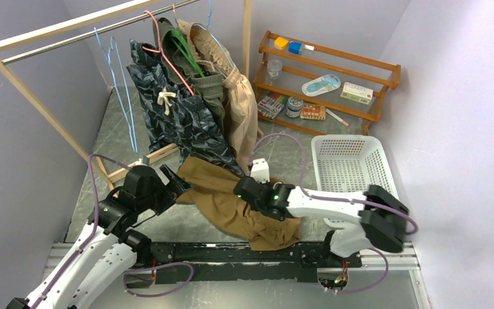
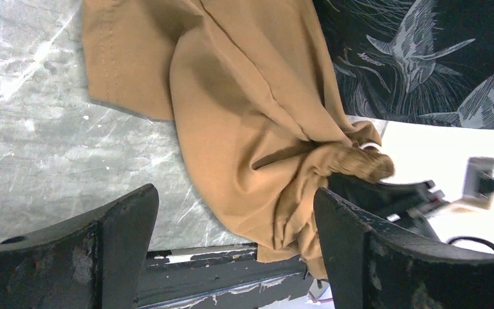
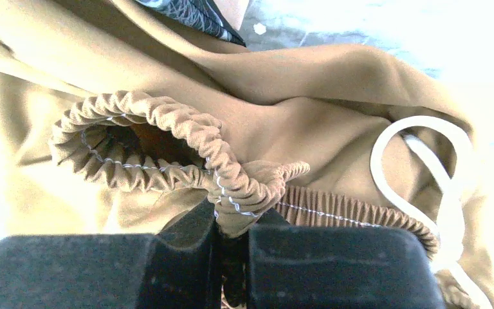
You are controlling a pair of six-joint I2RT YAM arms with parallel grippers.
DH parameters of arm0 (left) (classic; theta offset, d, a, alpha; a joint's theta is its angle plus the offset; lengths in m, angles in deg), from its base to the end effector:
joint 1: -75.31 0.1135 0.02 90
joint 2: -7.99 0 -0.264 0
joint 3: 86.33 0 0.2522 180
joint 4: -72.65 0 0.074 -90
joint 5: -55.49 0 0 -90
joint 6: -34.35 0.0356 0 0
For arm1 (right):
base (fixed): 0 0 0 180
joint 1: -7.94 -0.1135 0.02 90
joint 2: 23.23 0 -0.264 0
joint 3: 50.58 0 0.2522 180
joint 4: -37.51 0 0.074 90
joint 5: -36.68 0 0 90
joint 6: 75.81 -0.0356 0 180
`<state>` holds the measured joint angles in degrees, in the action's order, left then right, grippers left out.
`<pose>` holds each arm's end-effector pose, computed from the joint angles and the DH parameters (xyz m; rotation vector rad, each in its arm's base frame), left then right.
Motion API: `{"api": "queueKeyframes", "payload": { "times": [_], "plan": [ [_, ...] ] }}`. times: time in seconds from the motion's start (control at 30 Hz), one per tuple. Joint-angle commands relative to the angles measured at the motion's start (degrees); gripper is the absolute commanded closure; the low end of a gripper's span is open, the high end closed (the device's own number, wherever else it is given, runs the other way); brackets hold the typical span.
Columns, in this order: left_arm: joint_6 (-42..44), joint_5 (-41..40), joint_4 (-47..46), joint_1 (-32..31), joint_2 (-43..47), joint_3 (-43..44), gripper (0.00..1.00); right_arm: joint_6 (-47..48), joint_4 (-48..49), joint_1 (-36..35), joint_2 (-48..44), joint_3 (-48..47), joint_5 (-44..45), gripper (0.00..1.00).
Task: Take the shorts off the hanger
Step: Adjust the shorts at the center of the board.
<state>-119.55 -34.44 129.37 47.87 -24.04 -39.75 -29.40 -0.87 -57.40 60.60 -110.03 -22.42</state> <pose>0.1078 -0.0560 0.2433 -0.7650 2.3249 -0.7774 0.1289 0.2370 0.1789 -0.2993 2.4222 0.0890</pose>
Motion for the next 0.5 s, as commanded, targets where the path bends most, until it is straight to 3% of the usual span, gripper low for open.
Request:
{"api": "queueKeyframes", "payload": {
  "times": [0.0,0.3,0.47],
  "plan": [
    [-0.2,0.2,-0.8,0.2,0.0,-0.6,0.06,1.4,-5.2,-0.2,-11.4,1.2,2.6,0.95],
    [-0.1,0.7,-1.3,0.1,-0.3,-0.5,0.06,5.3,-5.9,-0.3,-33.0,-0.8,5.9,1.0],
    [-0.2,0.5,-0.8,0.1,-0.2,-0.3,0.06,9.0,-8.3,-0.2,-38.3,-5.7,7.9,1.0]
  ]
}}
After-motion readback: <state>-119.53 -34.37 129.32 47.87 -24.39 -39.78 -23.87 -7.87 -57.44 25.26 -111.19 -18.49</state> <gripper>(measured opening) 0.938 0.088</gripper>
